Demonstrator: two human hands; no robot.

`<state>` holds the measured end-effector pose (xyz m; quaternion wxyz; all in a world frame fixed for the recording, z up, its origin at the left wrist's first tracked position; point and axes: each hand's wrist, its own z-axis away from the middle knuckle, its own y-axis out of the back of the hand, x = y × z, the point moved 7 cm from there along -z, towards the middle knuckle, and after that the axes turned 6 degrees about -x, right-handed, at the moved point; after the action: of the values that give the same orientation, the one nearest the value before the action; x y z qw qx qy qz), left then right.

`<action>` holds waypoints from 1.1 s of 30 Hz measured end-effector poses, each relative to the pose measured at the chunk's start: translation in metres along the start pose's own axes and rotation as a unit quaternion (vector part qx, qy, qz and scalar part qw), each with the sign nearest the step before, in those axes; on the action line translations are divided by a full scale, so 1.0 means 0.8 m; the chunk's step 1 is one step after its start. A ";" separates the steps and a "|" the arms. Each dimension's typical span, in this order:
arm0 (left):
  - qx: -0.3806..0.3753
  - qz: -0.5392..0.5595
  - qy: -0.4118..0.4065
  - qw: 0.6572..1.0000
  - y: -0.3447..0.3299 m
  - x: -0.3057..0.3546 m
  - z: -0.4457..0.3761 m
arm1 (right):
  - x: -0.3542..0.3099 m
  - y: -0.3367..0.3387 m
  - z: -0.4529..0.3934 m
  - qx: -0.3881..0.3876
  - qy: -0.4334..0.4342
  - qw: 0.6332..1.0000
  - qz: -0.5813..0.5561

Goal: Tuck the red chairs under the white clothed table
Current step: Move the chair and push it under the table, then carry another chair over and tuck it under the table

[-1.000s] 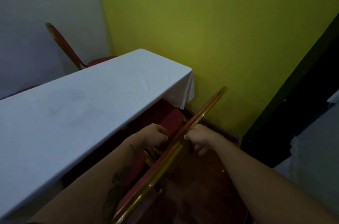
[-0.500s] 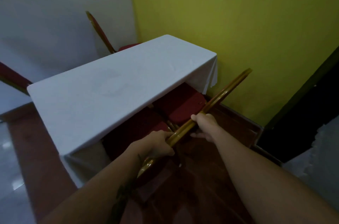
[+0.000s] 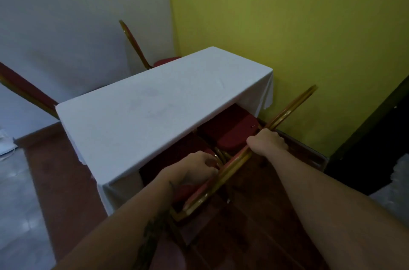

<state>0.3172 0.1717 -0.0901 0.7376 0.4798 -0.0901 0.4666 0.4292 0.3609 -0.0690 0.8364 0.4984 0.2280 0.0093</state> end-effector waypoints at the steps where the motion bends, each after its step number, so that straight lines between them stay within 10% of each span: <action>1: 0.006 -0.008 0.007 1.000 0.015 -0.017 0.010 | -0.018 0.005 0.010 0.018 0.017 0.998 0.064; 20: 0.228 0.112 0.099 0.962 0.344 -0.425 0.315 | -0.554 -0.161 0.195 -0.048 0.307 0.945 0.096; 33: 0.408 0.119 0.124 0.897 0.582 -0.631 0.306 | -0.881 -0.322 0.109 -0.096 0.398 0.909 0.078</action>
<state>-0.2430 -0.2772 0.0356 0.4216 0.6626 0.1439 0.6021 -0.2226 -0.0119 0.0125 0.7164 0.3868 0.5006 0.2941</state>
